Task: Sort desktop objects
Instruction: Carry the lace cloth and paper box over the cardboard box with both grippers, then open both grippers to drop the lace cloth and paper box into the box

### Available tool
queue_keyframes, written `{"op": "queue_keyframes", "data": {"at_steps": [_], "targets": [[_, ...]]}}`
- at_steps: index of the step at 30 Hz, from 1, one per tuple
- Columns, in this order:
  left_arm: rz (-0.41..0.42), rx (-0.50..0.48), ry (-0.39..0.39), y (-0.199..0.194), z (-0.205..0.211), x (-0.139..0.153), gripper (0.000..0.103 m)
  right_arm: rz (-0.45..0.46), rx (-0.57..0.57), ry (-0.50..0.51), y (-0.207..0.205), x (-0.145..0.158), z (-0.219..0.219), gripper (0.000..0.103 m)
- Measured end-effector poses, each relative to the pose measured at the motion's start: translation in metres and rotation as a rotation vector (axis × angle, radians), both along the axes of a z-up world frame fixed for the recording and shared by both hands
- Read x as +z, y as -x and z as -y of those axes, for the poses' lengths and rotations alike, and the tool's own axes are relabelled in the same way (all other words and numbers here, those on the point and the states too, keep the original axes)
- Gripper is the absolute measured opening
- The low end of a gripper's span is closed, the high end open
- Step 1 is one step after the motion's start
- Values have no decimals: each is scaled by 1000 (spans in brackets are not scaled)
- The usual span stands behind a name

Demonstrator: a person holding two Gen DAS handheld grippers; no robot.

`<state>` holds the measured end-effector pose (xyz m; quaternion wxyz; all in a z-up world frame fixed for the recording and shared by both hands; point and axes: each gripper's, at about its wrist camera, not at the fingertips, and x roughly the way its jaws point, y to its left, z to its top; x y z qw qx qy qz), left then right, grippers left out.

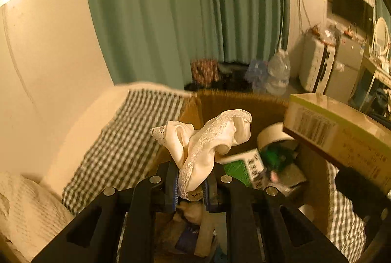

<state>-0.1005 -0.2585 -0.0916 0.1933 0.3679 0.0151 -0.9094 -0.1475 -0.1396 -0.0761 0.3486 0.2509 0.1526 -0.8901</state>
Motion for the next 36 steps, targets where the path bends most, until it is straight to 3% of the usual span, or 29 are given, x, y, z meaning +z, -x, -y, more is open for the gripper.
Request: {"op": "queue_keyframes", "data": {"at_steps": [8, 10, 12, 14, 17, 21, 27, 33, 36], "targets": [[164, -11, -47, 14, 12, -39, 17, 98, 15, -108, 25, -51, 26, 79], [203, 6, -30, 19, 13, -45, 25, 117, 30, -134, 28, -59, 33, 79], [236, 13, -26, 22, 14, -51, 48, 120, 49, -178, 28, -69, 43, 79], [241, 13, -19, 23, 18, -51, 62, 131, 64, -227, 29, -81, 54, 79], [239, -10, -9, 25, 13, -49, 71, 121, 63, -250, 33, -88, 58, 81], [227, -12, -10, 23, 10, -45, 76, 33, 38, -253, 24, -82, 54, 91], [115, -10, 20, 15, 3, -16, 95, 21, -20, -164, 20, -57, 29, 94], [4, -24, 34, 4, -7, 12, 100, 8, -127, -54, 18, -20, -5, 98], [-42, -37, -6, 3, -9, 25, 103, -29, -164, -18, 12, -2, -21, 98]]}}
